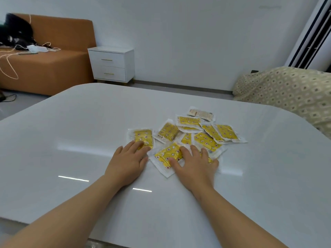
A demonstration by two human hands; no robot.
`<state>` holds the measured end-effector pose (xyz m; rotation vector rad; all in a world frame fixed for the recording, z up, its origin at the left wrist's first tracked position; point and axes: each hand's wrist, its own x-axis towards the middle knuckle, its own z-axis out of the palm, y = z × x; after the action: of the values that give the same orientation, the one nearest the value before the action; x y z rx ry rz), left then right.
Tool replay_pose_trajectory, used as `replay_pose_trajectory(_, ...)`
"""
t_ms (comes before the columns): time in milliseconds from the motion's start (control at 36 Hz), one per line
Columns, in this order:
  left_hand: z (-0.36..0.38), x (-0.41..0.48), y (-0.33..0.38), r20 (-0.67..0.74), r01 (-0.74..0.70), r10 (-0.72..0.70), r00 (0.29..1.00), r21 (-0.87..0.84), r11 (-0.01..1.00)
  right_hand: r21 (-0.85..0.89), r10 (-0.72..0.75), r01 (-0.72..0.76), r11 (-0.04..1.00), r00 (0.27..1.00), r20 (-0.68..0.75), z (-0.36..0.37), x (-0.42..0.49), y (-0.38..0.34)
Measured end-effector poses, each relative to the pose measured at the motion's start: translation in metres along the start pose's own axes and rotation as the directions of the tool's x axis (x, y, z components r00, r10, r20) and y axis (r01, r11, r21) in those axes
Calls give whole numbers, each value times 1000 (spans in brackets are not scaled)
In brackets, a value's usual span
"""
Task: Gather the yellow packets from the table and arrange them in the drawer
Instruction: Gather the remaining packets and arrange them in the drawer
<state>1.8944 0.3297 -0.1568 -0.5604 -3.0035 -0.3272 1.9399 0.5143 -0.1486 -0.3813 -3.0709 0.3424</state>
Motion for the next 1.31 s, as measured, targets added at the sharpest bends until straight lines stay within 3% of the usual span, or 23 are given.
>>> replay_pose_trajectory(139,6,15,2,-164,36,-65,984,-173,984,79,-11,18,997,996,-88,2,6,0)
replay_pose_trajectory(250,8,35,9,-196,69,-110,975,-202,977,141,54,-30,990,983,-173,3,19,4)
replay_pose_trajectory(361,5,52,15,-249,-31,-31,968,-240,970,197,138,-47,979,867,-479,-1,43,7)
replay_pose_trajectory(389,3,57,18,-212,-76,27,977,-227,971,173,138,-58,983,860,-491,-6,50,9)
replay_pose_trajectory(444,0,69,29,-41,-117,111,993,-183,976,131,179,-146,981,939,-295,-17,67,15)
replay_pose_trajectory(528,4,91,43,215,-102,111,970,-49,994,81,259,-253,964,964,-66,-34,96,28)
replay_pose_trajectory(583,7,99,45,280,-104,92,956,30,994,78,304,-305,949,952,29,-34,109,33)
replay_pose_trajectory(667,10,106,36,240,-105,80,967,92,990,9,346,-349,937,930,124,-25,115,40)
replay_pose_trajectory(861,12,113,23,85,-95,90,992,60,994,5,301,-301,954,954,-4,-16,109,31)
replay_pose_trajectory(944,8,111,21,-39,-75,75,996,0,997,-78,236,-244,967,967,-95,-13,99,22)
replay_pose_trajectory(1000,5,107,20,-63,-46,49,997,47,998,-103,195,-206,973,975,-108,-13,92,18)
replay_pose_trajectory(1194,-10,88,26,18,86,-86,996,14,996,-50,132,-141,989,981,-145,-27,58,23)
replay_pose_trajectory(1250,-12,73,37,0,57,-58,998,-45,997,10,161,-161,987,977,-140,-27,47,27)
replay_pose_trajectory(1306,-7,53,46,26,3,-1,1000,-98,995,51,174,-172,984,984,-41,-25,37,32)
